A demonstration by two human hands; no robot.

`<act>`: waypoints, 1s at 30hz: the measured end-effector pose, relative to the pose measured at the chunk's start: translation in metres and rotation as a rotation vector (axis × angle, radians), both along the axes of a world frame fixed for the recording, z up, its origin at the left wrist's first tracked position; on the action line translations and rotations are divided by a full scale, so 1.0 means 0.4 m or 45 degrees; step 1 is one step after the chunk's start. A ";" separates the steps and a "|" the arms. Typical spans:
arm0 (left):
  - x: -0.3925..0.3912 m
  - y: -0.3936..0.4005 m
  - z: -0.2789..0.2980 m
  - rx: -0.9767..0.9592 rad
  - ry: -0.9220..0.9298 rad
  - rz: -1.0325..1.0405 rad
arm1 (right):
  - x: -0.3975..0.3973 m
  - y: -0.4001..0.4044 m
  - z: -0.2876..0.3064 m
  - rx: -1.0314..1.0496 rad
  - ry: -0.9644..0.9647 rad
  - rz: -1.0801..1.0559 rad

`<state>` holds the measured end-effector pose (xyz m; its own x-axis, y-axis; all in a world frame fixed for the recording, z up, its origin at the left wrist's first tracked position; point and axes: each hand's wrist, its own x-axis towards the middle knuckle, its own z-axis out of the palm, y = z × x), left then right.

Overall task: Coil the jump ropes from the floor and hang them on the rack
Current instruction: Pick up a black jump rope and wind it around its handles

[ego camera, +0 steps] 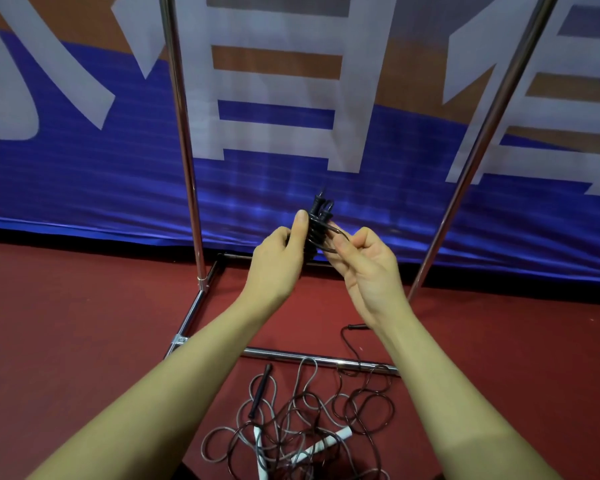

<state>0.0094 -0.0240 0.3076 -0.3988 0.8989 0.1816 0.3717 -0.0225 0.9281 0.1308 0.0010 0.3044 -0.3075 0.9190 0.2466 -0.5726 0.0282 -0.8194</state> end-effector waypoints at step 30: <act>-0.012 -0.040 0.041 0.050 -0.421 -0.458 | 0.020 0.006 0.019 0.061 -0.007 0.017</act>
